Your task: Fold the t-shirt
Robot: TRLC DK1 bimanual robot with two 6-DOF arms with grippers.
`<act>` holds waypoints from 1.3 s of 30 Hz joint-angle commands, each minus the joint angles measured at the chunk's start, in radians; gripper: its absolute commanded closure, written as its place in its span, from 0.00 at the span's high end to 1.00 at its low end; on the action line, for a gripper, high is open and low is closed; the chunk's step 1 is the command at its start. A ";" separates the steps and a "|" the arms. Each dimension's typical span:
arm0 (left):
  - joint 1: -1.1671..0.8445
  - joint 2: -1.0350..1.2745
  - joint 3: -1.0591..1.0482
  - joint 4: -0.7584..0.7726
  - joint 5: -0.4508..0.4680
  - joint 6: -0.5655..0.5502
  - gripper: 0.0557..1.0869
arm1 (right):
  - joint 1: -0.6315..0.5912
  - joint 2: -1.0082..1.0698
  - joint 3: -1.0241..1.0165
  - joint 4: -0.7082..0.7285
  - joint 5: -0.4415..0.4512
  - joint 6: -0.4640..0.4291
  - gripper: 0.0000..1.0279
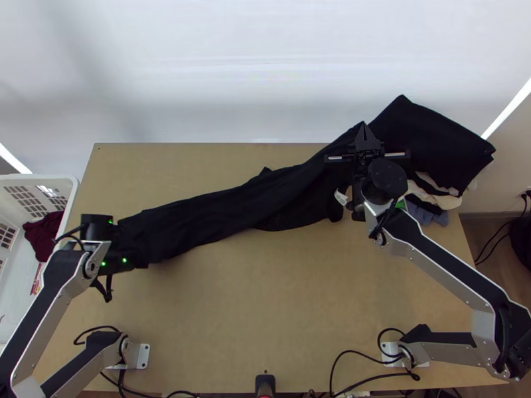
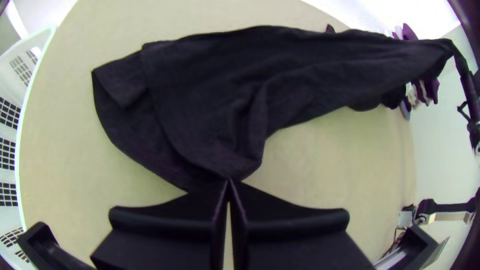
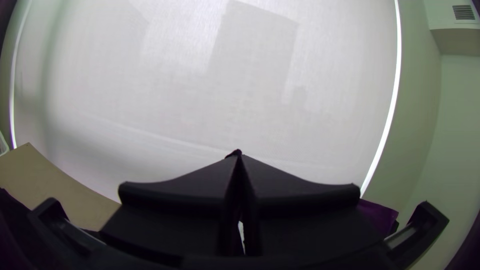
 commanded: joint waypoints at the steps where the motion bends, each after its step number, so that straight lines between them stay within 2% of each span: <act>1: -0.016 0.016 -0.020 -0.014 0.009 0.020 0.04 | -0.007 -0.008 -0.015 0.017 0.012 0.000 0.03; 2: -0.014 0.007 -0.020 -0.004 0.009 0.015 0.12 | -0.007 -0.008 -0.017 0.017 0.012 0.000 0.03; 4: -0.014 0.005 -0.004 -0.015 0.008 0.017 0.59 | -0.007 -0.007 -0.018 0.017 0.012 0.000 0.03; 5: -0.016 0.014 0.014 -0.043 0.008 0.021 0.76 | -0.007 -0.007 -0.018 0.017 0.012 0.002 0.03; 6: -0.014 0.028 0.036 -0.069 0.008 0.023 0.84 | -0.007 -0.007 -0.020 0.017 0.012 0.002 0.03; 7: -0.006 0.036 0.056 -0.089 0.008 0.024 0.87 | -0.007 -0.007 -0.021 0.017 0.012 0.003 0.03; 12: 0.046 0.045 0.125 -0.121 0.008 0.052 0.95 | -0.007 0.001 -0.026 0.017 0.012 0.011 0.03; 16: 0.133 0.142 0.187 -0.146 0.015 0.041 0.95 | -0.006 0.007 -0.026 0.017 0.012 0.019 0.03; 21: 0.234 0.252 0.232 -0.155 0.118 -0.023 0.95 | 0.000 0.007 -0.046 0.017 0.014 0.039 0.03; 29: 0.245 0.344 0.249 -0.146 0.140 -0.075 0.95 | 0.010 0.010 -0.051 0.018 0.020 0.046 0.03; 30: 0.244 0.350 0.247 -0.141 0.140 -0.077 0.93 | 0.010 0.009 -0.052 0.018 0.020 0.046 0.03; 33: 0.239 0.361 0.244 -0.127 0.140 -0.086 0.75 | 0.010 0.009 -0.054 0.018 0.020 0.049 0.03; 39: 0.162 0.320 0.223 -0.167 0.138 -0.080 0.74 | 0.011 0.009 -0.058 0.018 0.024 0.052 0.03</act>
